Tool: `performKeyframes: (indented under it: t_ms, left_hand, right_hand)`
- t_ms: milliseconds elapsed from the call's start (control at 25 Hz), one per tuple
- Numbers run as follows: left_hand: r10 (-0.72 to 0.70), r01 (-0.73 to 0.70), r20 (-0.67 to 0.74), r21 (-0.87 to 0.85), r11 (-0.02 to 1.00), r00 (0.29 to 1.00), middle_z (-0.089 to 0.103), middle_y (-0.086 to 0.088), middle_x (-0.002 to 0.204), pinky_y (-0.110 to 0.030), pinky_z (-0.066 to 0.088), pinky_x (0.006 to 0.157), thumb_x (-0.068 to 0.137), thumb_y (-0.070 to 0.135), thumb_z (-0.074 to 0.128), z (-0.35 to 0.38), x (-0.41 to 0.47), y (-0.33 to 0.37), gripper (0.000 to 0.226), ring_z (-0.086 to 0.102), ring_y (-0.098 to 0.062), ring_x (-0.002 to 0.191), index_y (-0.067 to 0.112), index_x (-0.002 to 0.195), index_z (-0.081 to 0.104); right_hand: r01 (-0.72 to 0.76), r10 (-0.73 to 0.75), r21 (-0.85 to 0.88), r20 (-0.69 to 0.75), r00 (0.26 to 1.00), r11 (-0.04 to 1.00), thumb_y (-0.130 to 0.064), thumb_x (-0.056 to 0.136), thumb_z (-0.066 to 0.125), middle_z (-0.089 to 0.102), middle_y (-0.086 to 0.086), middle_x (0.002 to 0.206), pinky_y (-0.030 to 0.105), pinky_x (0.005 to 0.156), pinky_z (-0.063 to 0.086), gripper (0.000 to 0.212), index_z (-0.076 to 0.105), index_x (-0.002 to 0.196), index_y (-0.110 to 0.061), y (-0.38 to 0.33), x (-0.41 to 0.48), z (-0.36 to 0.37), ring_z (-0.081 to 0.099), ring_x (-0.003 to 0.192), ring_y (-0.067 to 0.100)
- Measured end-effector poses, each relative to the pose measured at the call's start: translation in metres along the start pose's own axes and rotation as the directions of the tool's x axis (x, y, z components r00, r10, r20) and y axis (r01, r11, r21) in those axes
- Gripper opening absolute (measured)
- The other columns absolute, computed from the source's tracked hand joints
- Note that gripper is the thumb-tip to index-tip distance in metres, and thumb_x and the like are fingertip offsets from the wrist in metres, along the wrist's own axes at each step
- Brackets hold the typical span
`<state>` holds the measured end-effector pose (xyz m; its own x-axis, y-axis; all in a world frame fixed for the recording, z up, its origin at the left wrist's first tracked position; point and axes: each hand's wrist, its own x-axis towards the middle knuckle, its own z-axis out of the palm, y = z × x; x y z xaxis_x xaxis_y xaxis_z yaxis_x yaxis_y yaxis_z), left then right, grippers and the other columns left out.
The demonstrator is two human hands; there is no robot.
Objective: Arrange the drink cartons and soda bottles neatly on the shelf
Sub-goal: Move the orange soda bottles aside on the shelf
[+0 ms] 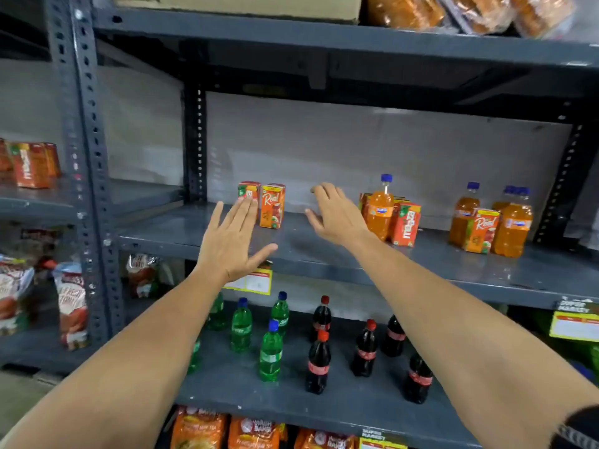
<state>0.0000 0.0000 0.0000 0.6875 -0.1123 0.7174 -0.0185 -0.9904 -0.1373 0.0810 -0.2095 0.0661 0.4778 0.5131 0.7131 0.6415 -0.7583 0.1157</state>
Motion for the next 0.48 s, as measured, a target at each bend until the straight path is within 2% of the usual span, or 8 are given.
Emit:
performKeyframes:
  t_ms: [120, 320, 480]
  left_hand:
    - [0.026, -0.027, 0.036, 0.021, 0.999, 0.999, 0.029, -0.016, 0.152, -0.053, 0.010, 0.116, 0.083, 0.075, 0.012, 0.009, -0.002, -0.026, 0.096, 0.022, -0.025, 0.142, 0.002, 0.145, 0.021]
    - [0.092, -0.095, 0.100, 0.023, 0.995, 0.991, 0.015, -0.011, 0.157, -0.048, 0.000, 0.117, 0.080, 0.077, 0.003, 0.037, 0.002, -0.046, 0.100, 0.006, -0.020, 0.145, 0.004, 0.147, 0.007]
    - [0.136, -0.133, 0.067, -0.038, 0.990, 0.989, 0.013, -0.011, 0.157, -0.045, -0.001, 0.118, 0.080, 0.077, 0.001, 0.052, 0.005, -0.054, 0.098, 0.006, -0.020, 0.145, 0.006, 0.147, 0.004]
  right_hand:
    - [-0.017, 0.009, 0.085, 0.098, 0.995, 0.996, -0.029, 0.092, 0.049, 0.047, 0.013, 0.133, 0.040, 0.090, 0.046, 0.043, 0.042, 0.129, -0.009, -0.019, 0.032, 0.011, 0.048, 0.118, 0.030]
    - [-0.101, 0.082, 0.065, 0.255, 0.964, 0.993, -0.025, 0.091, 0.053, 0.043, 0.014, 0.139, 0.044, 0.102, 0.040, 0.048, 0.038, 0.133, -0.009, -0.027, 0.087, 0.032, 0.044, 0.125, 0.031]
    - [-0.139, 0.129, 0.002, 0.352, 0.927, 0.990, -0.024, 0.091, 0.055, 0.038, 0.015, 0.145, 0.041, 0.108, 0.035, 0.056, 0.033, 0.140, -0.010, -0.028, 0.120, 0.054, 0.040, 0.131, 0.032]
